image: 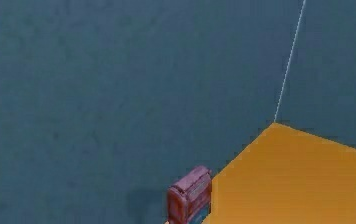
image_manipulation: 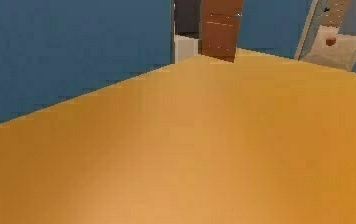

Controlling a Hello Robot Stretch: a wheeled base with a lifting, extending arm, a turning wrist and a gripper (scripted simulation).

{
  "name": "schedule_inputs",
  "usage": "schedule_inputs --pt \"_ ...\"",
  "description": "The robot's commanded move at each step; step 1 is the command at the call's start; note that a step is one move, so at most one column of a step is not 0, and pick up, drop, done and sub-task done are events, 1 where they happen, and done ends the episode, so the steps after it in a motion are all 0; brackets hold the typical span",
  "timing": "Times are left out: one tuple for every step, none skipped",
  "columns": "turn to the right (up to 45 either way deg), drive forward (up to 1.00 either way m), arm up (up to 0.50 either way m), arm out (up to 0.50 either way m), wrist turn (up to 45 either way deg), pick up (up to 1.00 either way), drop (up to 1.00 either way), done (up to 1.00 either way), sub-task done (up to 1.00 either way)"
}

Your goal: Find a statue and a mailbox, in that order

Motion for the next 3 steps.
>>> schedule_inputs --pt "3.0 0.0 0.0 0.0 0.0 0.0 0.0 0.0 0.0" --pt "0.0 0.1 0.0 0.0 0.0 0.0 0.0 0.0 0.0" --pt "0.0 0.0 0.0 0.0 0.0 0.0 0.0 1.0 0.0"
